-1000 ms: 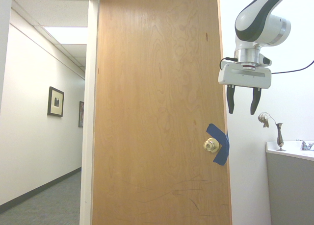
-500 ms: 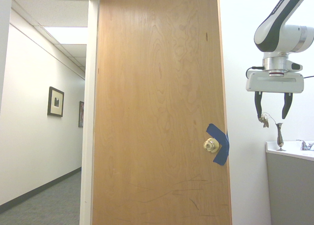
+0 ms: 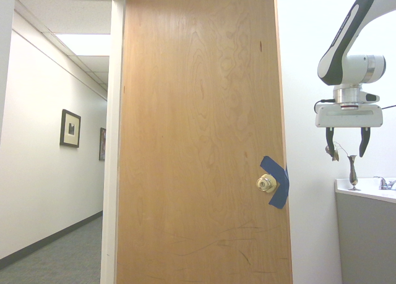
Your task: Shut the door
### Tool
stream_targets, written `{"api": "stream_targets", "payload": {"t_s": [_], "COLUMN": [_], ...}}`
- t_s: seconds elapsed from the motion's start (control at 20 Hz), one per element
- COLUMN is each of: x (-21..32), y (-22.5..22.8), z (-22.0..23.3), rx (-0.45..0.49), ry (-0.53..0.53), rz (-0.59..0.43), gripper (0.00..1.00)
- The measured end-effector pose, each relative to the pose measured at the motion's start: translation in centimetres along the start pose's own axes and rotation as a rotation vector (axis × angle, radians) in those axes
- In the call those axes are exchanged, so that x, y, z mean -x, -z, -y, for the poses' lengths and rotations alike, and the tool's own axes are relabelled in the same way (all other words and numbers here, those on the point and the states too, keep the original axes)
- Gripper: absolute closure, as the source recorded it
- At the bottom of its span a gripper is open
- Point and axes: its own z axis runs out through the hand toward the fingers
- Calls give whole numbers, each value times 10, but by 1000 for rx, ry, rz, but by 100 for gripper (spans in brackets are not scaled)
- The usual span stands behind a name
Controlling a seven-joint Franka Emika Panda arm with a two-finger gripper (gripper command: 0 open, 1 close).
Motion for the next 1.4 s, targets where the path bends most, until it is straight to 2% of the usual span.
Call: {"api": "stream_targets", "payload": {"t_s": [0.3, 0.45, 0.65, 1.4], "x": [-1, 12, 82, 84], "y": [-45, -61, -68, -69], "z": [55, 99, 163, 163], "rx": [-97, -188, -292, -297], "ry": [103, 147, 253, 246], "rz": [-87, -94, -62, -63], "gripper": [0, 0, 0, 0]}}
